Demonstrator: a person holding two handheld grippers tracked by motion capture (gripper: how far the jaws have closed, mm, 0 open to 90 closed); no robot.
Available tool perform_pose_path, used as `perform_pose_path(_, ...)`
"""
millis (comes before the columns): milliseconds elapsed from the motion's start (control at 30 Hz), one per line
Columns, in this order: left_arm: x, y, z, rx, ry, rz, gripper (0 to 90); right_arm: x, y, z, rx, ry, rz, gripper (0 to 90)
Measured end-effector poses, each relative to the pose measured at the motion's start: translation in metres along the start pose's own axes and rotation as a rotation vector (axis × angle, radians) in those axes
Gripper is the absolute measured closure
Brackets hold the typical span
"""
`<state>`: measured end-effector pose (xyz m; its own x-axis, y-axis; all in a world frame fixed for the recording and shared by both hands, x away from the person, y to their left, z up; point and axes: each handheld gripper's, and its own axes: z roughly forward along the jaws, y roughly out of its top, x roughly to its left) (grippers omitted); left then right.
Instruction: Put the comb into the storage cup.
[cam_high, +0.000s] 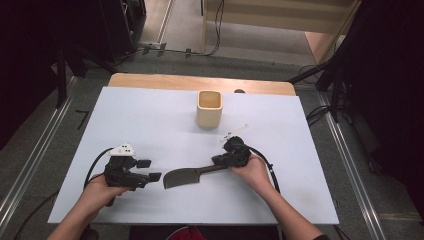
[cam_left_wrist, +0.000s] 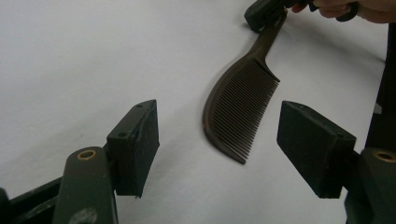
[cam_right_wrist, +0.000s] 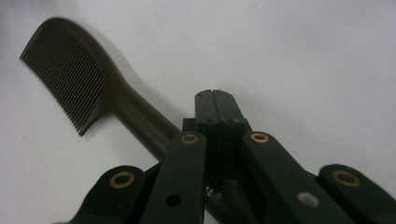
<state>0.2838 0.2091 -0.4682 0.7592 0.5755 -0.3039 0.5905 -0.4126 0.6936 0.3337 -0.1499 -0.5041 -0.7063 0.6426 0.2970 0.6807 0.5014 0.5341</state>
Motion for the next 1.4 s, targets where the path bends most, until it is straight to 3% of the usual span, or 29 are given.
perform_pose_path(900, -0.001, 0.000, 0.000, -0.001, -0.002, 0.001, 30.8, 0.023, -0.019, -0.005, 0.025, 0.032, -0.004, 87.6)
perform_pose_path(1000, -0.001, 0.000, 0.000, 0.000, -0.003, 0.000, 30.8, 0.027, -0.020, -0.005, 0.030, 0.023, -0.024, 87.6)
perform_pose_path(1167, -0.001, 0.000, 0.000, 0.000, -0.004, 0.001, 30.8, 0.026, -0.020, -0.005, 0.029, 0.026, -0.025, 87.5)
perform_pose_path(1267, -0.001, 0.000, 0.000, 0.000, -0.005, 0.001, 30.8, 0.023, -0.019, -0.014, -0.033, 0.008, -0.020, 86.8)
perform_pose_path(1400, 0.000, 0.000, 0.001, -0.006, -0.012, -0.004, 30.8, 0.018, -0.017, -0.024, -0.071, -0.005, -0.011, 83.6)
